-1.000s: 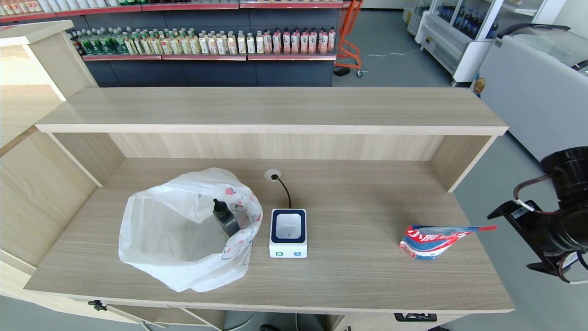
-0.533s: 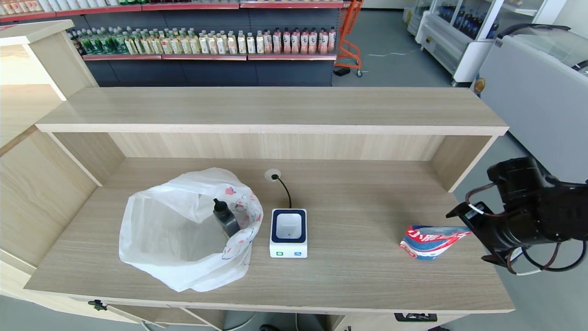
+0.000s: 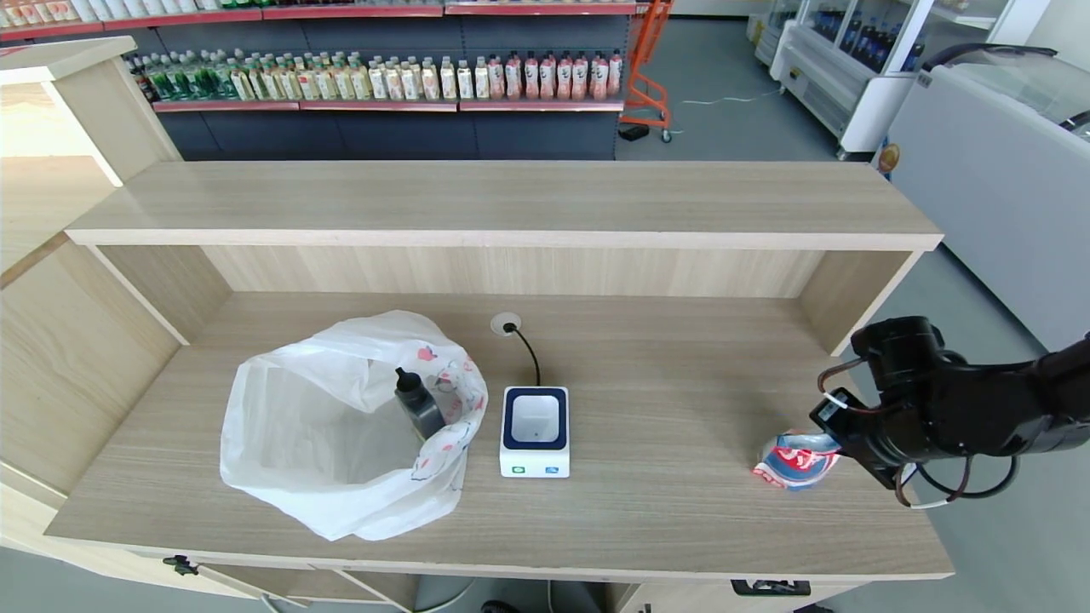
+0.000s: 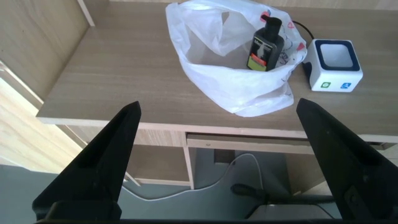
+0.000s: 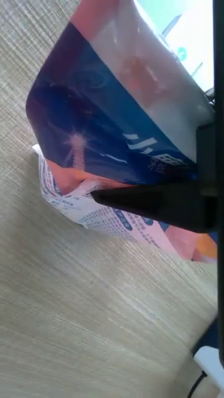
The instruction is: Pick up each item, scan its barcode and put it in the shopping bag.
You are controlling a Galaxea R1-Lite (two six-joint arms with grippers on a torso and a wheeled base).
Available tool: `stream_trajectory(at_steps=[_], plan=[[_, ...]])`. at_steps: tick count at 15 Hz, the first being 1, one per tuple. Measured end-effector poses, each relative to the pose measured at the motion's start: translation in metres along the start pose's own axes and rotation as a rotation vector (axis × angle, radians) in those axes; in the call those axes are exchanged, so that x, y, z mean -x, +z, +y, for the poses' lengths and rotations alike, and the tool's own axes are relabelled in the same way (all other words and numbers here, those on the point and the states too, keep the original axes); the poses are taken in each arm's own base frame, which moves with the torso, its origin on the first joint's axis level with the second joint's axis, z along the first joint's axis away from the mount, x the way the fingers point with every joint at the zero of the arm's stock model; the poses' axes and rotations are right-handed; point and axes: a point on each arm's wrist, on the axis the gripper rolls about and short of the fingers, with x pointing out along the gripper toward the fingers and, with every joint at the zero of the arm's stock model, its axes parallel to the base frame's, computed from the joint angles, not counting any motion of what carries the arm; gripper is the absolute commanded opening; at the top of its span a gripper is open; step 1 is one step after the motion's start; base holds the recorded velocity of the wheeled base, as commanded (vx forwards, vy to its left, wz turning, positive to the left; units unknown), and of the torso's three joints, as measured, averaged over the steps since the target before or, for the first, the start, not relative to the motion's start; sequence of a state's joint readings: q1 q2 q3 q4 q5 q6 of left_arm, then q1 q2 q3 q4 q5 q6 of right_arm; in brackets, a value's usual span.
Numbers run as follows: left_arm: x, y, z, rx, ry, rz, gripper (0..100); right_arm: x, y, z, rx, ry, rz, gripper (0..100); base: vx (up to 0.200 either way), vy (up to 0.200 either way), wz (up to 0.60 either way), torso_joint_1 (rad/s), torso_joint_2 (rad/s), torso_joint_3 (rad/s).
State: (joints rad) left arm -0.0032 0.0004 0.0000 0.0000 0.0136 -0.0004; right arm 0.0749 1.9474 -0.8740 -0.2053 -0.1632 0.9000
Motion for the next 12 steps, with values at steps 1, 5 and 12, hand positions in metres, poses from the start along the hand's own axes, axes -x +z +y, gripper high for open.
stream_trajectory(at_steps=[1,5,12], plan=[[0.0,0.0,0.0,0.0,0.0,0.0,100,-0.003,-0.001,0.0,0.027,-0.004,0.005,0,0.0,0.0,0.0,0.0,0.0,0.0],[0.0,0.0,0.0,0.001,0.0,0.0,100,-0.008,-0.005,-0.001,0.134,-0.023,0.008,0,0.0,0.0,0.0,0.0,0.0,0.0],[0.0,0.0,0.0,0.0,0.0,0.0,100,0.056,0.006,0.007,0.405,0.447,0.121,0,0.0,0.0,0.0,0.0,0.0,0.0]])
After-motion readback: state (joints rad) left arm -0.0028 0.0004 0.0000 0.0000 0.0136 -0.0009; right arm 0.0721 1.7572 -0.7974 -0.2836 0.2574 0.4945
